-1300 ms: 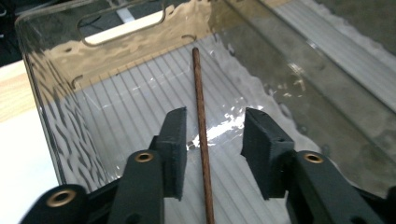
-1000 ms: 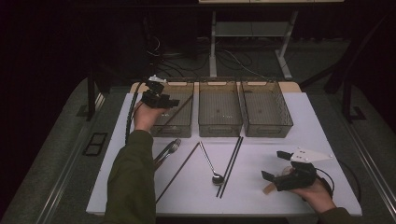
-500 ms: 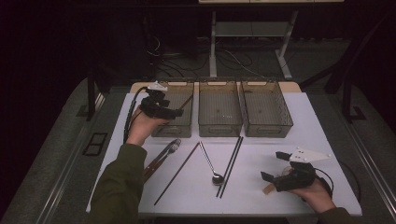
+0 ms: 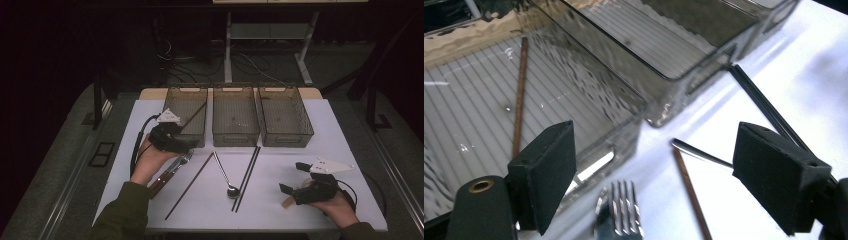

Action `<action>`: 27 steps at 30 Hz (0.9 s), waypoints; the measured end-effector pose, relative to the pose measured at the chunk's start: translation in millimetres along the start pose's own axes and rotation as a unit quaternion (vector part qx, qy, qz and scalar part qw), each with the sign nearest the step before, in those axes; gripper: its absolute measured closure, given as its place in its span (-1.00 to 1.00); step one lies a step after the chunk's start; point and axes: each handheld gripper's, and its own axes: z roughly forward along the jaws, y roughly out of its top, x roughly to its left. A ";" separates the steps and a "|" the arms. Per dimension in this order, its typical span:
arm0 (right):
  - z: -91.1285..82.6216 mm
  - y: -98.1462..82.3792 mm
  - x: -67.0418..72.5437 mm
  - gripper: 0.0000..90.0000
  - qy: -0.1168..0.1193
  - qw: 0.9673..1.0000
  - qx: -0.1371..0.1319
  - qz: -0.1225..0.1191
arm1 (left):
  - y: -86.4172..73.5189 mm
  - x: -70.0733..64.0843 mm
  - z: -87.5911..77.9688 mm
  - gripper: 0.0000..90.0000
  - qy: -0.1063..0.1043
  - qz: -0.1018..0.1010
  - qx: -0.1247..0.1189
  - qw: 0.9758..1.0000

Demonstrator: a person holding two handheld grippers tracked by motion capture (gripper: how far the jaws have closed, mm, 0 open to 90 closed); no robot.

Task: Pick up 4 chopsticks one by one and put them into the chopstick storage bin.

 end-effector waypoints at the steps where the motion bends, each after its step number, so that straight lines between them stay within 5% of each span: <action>1: 0.0 0.0 0.0 -0.98 0.000 1.000 0.000 0.000 | -3.1 -2.6 -0.5 -0.62 -0.001 -0.001 -0.003 1.000; 9: 0.0 -0.1 0.0 -0.98 -0.002 1.000 0.000 0.000 | -27.3 -22.4 -2.6 -0.53 0.006 -0.002 -0.012 1.000; 16: 0.0 -0.1 0.0 -0.98 -0.003 1.000 0.000 -0.001 | -49.3 -37.2 -4.8 -0.22 0.021 0.007 -0.013 1.000; 27: -0.1 -0.2 -0.3 -0.98 -0.008 1.000 -0.002 -0.001 | -78.4 -43.3 -2.8 0.38 0.013 -0.018 0.004 1.000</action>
